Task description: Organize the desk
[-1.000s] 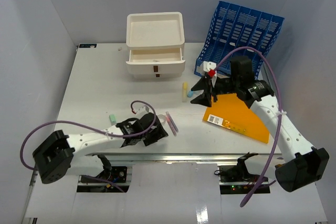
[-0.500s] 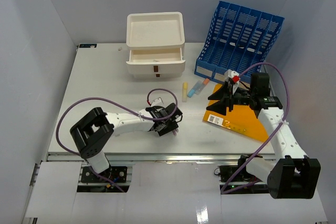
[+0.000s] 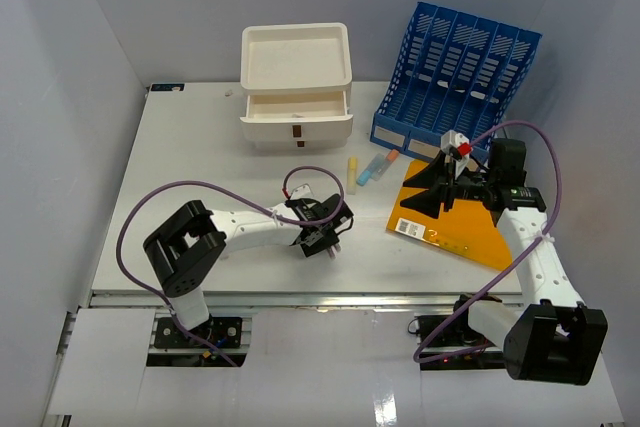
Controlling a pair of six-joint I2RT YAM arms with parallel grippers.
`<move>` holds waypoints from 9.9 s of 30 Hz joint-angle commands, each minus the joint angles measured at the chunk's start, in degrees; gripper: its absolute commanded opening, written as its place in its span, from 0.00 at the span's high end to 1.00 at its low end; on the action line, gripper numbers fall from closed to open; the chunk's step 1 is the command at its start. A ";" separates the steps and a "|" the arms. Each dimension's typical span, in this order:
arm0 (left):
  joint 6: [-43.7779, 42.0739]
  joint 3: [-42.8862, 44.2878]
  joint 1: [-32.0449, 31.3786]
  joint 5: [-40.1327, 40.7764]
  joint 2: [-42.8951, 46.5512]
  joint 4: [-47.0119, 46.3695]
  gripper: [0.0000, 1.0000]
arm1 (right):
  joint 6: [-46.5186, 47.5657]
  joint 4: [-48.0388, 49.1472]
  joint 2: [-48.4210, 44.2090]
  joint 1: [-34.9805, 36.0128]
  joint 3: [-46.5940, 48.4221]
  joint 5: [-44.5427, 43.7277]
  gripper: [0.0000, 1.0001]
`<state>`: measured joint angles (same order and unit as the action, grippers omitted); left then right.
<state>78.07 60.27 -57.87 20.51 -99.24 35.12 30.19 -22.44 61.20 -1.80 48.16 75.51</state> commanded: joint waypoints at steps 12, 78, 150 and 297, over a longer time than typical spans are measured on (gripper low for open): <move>-7.06 1.42 -0.14 -0.86 -4.76 4.93 0.57 | -0.83 1.34 -2.30 -1.87 -0.42 3.56 0.38; 15.35 28.43 30.00 -5.41 5.93 -8.38 1.00 | -0.13 1.43 -1.96 -4.08 -1.23 3.60 0.37; -47.92 -29.69 30.88 -18.40 82.29 -14.28 0.02 | -26.20 -1.03 45.23 53.46 17.75 -76.06 0.90; -3.26 23.15 35.74 -4.50 -6.06 -32.68 0.30 | 1.19 9.43 -0.82 3.69 -0.70 -10.11 0.50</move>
<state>75.96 82.17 -22.99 17.14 -106.59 4.54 31.86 -14.72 60.99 2.40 47.12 63.62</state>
